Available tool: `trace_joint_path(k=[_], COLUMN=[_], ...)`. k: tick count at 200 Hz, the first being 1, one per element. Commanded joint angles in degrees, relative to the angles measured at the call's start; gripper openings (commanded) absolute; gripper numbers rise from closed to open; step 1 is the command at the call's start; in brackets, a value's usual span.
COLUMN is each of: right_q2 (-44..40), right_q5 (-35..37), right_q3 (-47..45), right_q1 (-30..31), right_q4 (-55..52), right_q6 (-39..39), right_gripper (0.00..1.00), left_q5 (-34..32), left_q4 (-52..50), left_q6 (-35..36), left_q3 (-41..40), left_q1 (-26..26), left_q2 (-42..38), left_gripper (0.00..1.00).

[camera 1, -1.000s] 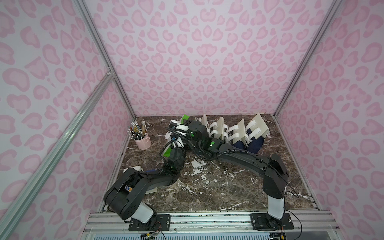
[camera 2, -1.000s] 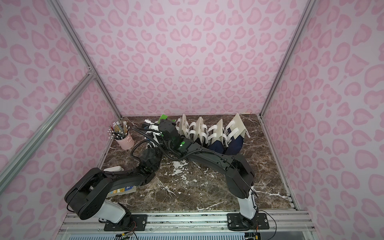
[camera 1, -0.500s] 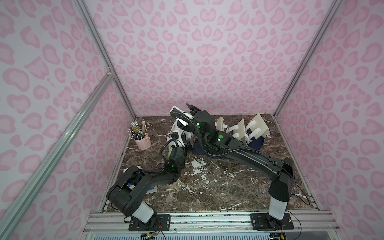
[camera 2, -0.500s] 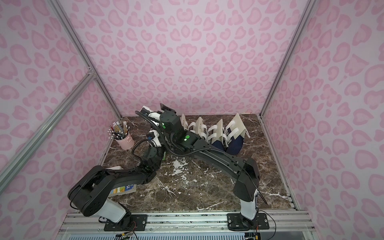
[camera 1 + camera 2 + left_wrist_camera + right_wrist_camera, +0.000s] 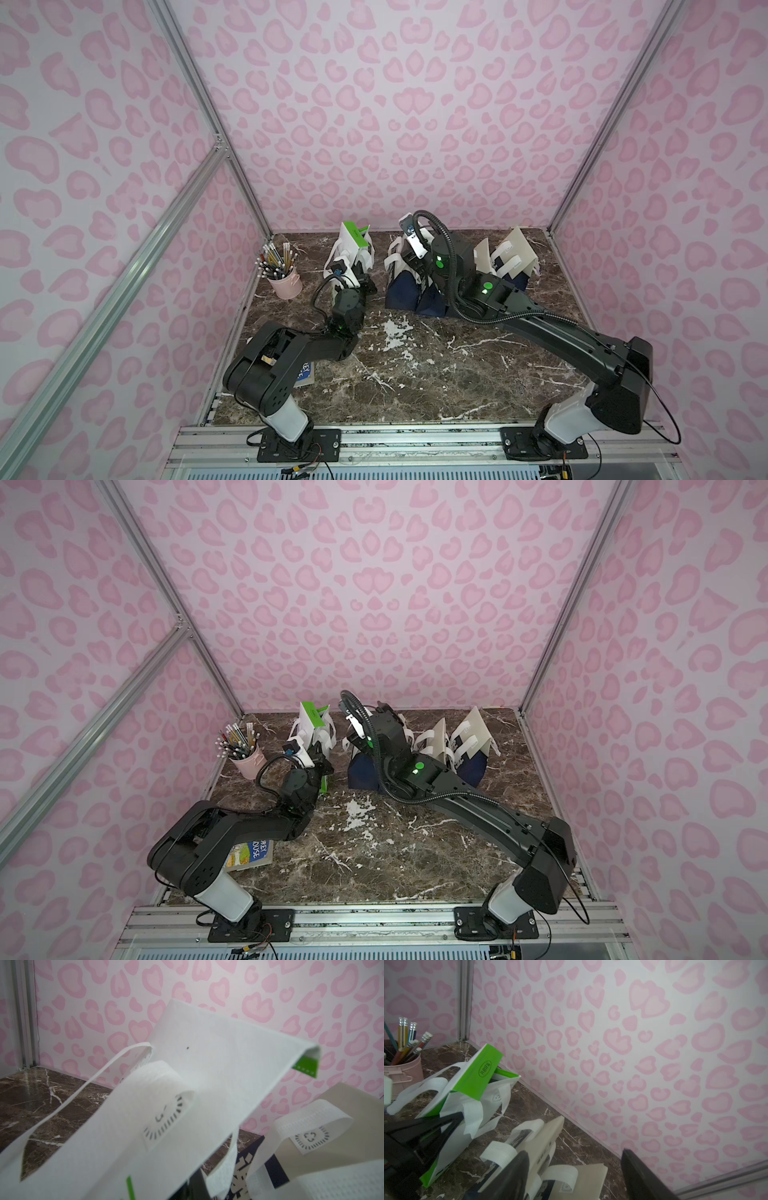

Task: Open the takeout bag
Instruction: Open the takeout bag at the center of the board, then place the takeout bag at the center of the board.

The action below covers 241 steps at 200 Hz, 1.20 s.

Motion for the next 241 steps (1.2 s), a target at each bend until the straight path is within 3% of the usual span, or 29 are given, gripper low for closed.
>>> trace_joint_path(k=[1,50,88,126,130,170,241], right_q2=[-3.96,-9.82,-11.30,-12.41,-12.48,-13.15,-13.99], right_q5=[3.38,2.55,2.37,1.39,1.40,0.05,-5.63], right_q3=[-3.75,-10.67,-12.21,-13.42,-13.52,-14.20,-15.63], right_q1=[-1.04,-3.22,-3.48,-3.66,-3.66,-3.68,-3.58], right_q4=[2.47,2.28,1.54,1.58,1.58,1.56,0.27], right_q6=[4.02,5.71,5.19,5.51,5.52,6.77,9.61], right_gripper=[0.74,0.72,0.71,0.71,0.71,0.71,0.70], left_q5=[1.83,4.39,7.80,9.72,9.87,10.04,12.81], left_q4=[0.12,-0.04,-0.24,-0.53,-0.63,-1.05,-2.34], left_q6=[1.92,-0.62,-0.50,-1.24,-1.40,-2.82,-4.87], left_q3=[1.87,4.86,6.84,6.92,6.89,4.49,-2.53], left_q1=[1.13,5.63,7.72,7.81,7.80,7.85,5.15], left_q2=[1.67,6.57,8.38,8.65,8.57,5.95,-1.24], left_gripper=[0.05,0.07,0.26,0.36,0.42,0.52,0.57])
